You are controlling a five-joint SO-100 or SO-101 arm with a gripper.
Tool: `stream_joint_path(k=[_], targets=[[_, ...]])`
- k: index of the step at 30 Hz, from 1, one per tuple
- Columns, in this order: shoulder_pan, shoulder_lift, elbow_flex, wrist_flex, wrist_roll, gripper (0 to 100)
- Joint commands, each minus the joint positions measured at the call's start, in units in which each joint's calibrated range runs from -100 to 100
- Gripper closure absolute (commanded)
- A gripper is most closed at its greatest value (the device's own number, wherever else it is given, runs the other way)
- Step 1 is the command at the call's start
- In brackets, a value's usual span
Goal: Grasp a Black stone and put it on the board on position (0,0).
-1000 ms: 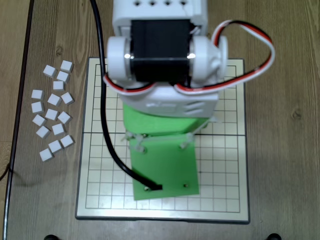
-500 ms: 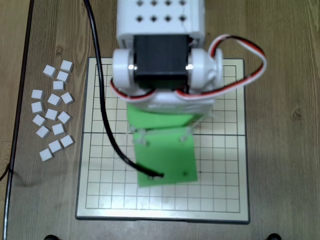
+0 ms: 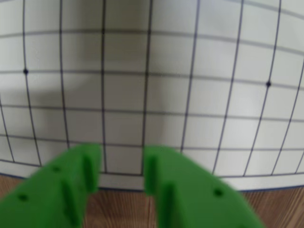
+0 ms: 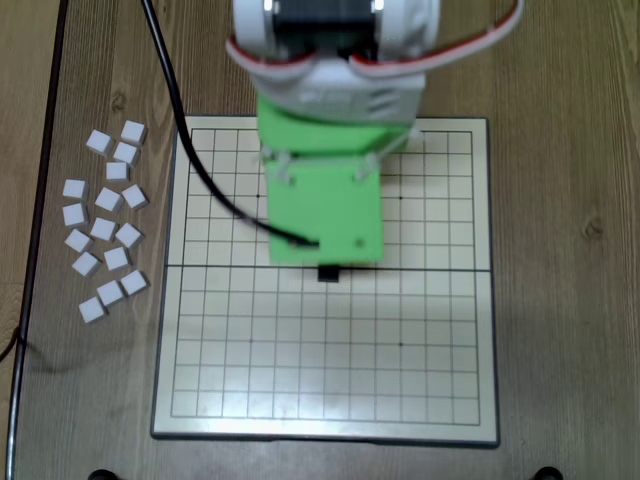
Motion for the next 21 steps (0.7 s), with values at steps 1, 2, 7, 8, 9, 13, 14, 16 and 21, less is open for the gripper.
stream_joint_path(k=[1, 2, 7, 8, 9, 13, 14, 16, 21], targets=[[-0.69, -13.14, 8.76, -1.49, -0.73, 93], [-0.6, -15.51, 11.65, -1.58, -0.88, 93], [-0.24, -25.77, 23.44, -2.65, -1.27, 93], [-0.24, -27.97, 25.86, -3.15, -1.37, 93], [-0.15, -30.18, 28.37, -3.73, -1.42, 93], [-0.06, -38.83, 38.22, -5.46, -1.71, 93], [0.03, -41.2, 40.83, -5.88, -1.81, 93], [0.49, -46.12, 46.24, -6.87, -1.71, 93], [1.13, -57.56, 60.16, -10.42, -1.37, 93]])
